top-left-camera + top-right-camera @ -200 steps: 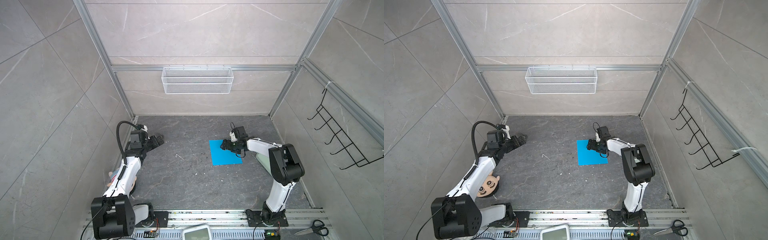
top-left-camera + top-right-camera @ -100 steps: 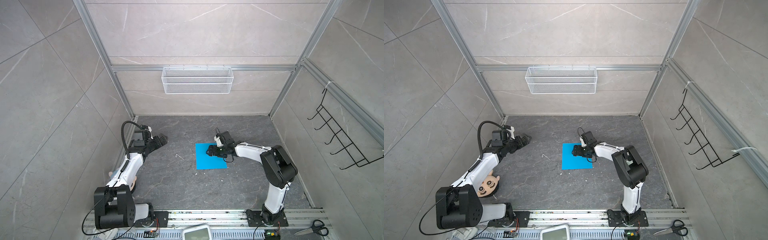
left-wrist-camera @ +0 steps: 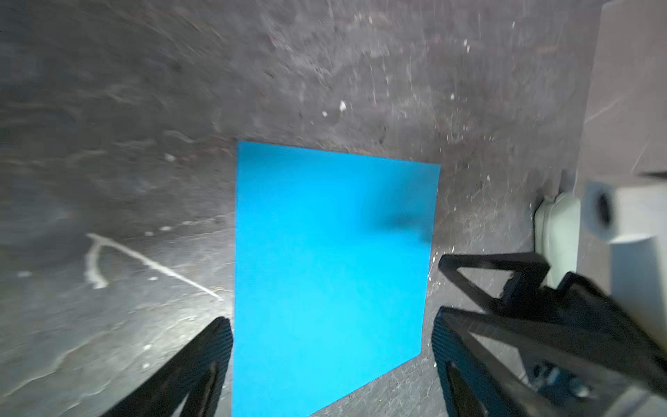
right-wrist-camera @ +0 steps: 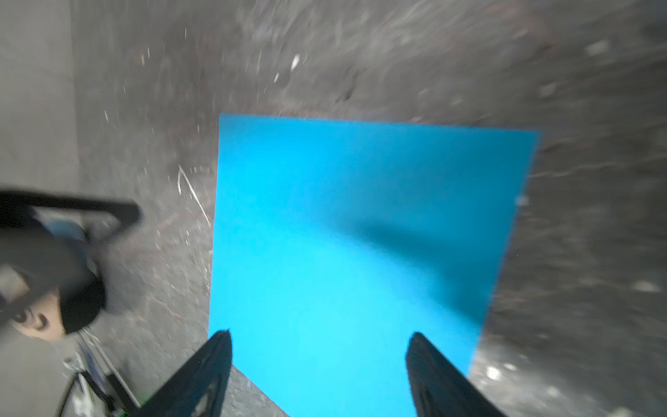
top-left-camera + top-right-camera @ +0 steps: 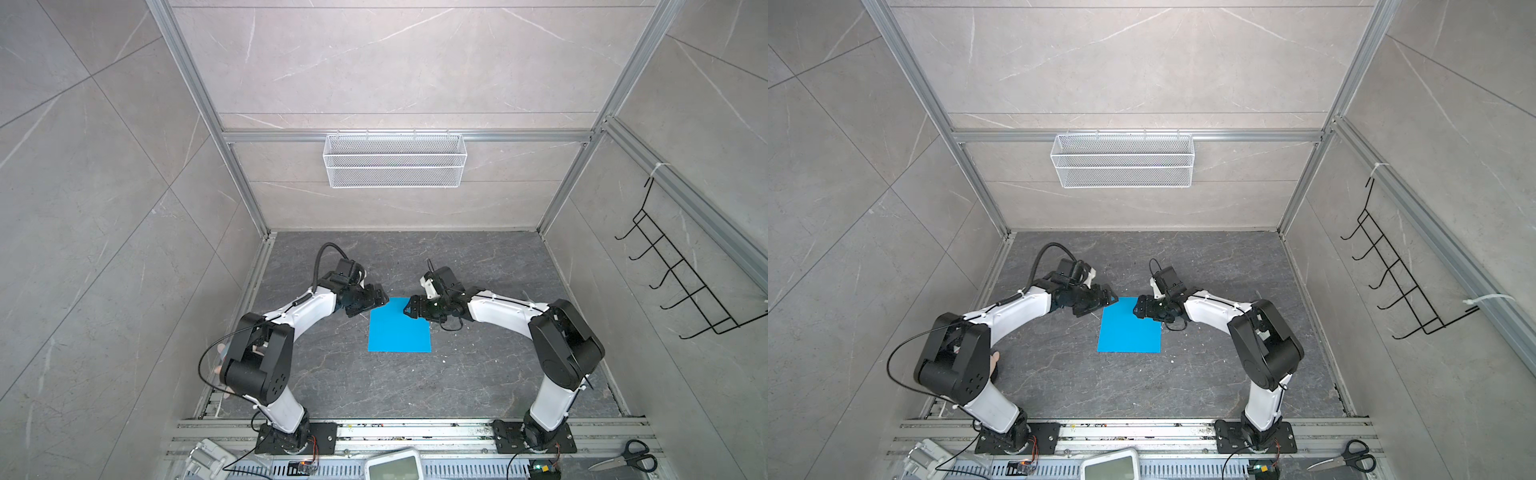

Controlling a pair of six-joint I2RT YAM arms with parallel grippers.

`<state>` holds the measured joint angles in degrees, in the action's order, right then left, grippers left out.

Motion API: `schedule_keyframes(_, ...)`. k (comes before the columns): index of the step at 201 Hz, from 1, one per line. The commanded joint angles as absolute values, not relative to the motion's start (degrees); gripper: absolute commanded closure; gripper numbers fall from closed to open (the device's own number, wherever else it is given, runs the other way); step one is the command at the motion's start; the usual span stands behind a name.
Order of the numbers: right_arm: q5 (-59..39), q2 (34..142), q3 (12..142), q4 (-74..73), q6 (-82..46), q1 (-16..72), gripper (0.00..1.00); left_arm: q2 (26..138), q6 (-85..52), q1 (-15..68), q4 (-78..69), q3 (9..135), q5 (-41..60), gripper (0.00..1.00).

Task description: Fold a paper plane with a square sheet of paper (pick it up from the middle)

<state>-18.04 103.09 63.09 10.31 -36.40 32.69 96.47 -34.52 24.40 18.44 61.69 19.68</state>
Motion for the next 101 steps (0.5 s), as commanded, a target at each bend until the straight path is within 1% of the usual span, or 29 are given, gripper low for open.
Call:
schedule_keyframes(1, -18.8, 103.5, 61.6, 12.6, -39.0, 31.5, 0.32, 100.1, -38.1, 26.6, 20.4, 64.8, 22.2, 0.15)
schedule_keyframes(17, -20.0, 105.1, 62.2, 13.0, -39.7, 31.0, 0.41, 102.6, -38.9, 27.8, 20.7, 66.6, 23.4, 0.17)
schedule_keyframes(25, -20.5, 105.8, 62.4, 13.0, -39.8, 31.0, 0.44, 103.6, -39.1, 28.4, 21.1, 67.2, 23.9, 0.19)
schedule_keyframes(58, -20.6, 107.3, 62.4, 13.6, -40.0, 30.8, 0.46, 106.2, -39.5, 29.8, 22.0, 68.3, 25.0, 0.23)
schedule_keyframes(101, -20.8, 109.0, 62.6, 14.5, -39.7, 30.8, 0.47, 107.7, -39.8, 30.2, 22.6, 68.3, 25.2, 0.23)
